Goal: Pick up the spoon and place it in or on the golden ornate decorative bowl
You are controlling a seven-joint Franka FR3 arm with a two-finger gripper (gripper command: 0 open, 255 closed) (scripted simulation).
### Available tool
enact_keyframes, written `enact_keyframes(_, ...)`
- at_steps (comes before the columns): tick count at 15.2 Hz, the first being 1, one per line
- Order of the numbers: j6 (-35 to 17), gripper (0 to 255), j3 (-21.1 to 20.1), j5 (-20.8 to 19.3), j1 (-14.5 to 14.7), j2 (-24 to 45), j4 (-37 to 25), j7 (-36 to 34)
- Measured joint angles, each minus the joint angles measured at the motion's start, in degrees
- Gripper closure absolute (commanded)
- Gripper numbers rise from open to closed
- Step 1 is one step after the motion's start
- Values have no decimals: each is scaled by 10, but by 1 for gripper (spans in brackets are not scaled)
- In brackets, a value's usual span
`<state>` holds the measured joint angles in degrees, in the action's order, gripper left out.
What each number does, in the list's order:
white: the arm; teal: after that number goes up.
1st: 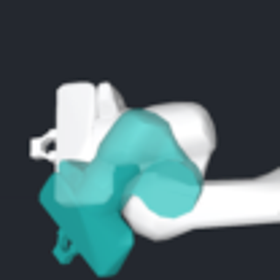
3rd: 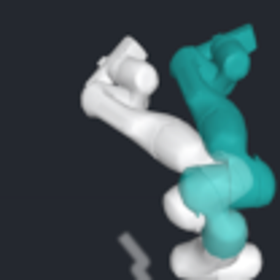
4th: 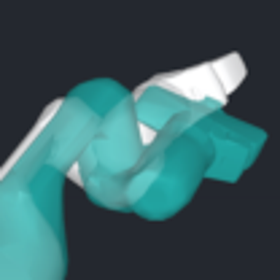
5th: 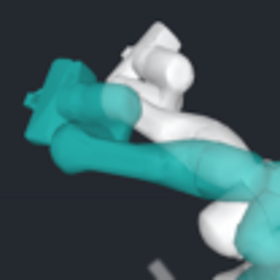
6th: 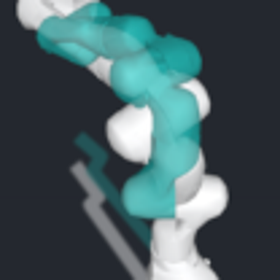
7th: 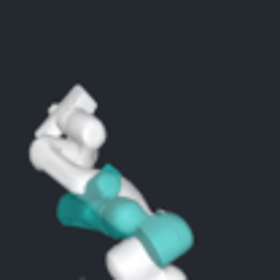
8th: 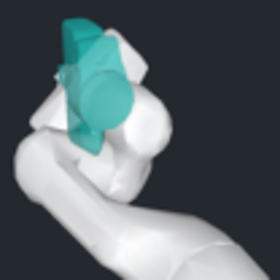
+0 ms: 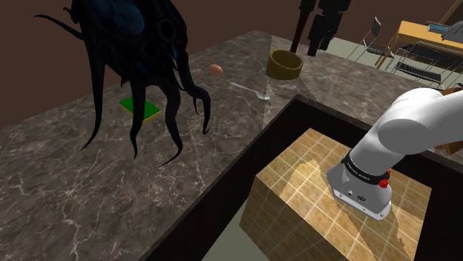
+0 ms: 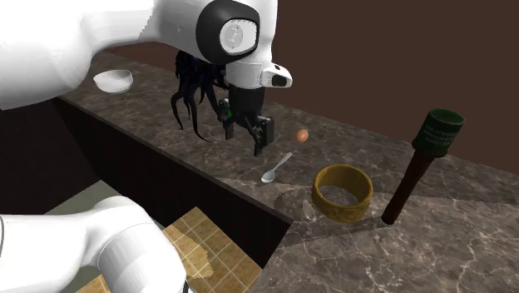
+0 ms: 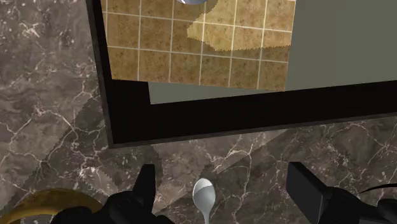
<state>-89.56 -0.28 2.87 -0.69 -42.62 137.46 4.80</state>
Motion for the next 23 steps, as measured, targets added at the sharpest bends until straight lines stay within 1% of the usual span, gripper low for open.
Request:
enact_keyframes(2, -7, 0, 1, 1, 1, 9, -1, 2)
enact_keyframes(3, -22, 0, 1, 2, 1, 23, 1, 4)
enact_keyframes(7, -84, 0, 1, 10, 7, 102, -8, 14)
enact_keyframes(13, -163, 0, 3, 24, 16, 231, -46, 33)
enact_keyframes(19, -220, 0, 4, 39, 22, 369, -116, 56)
enact_keyframes(23, -245, 0, 1, 50, 25, 461, -175, 70)
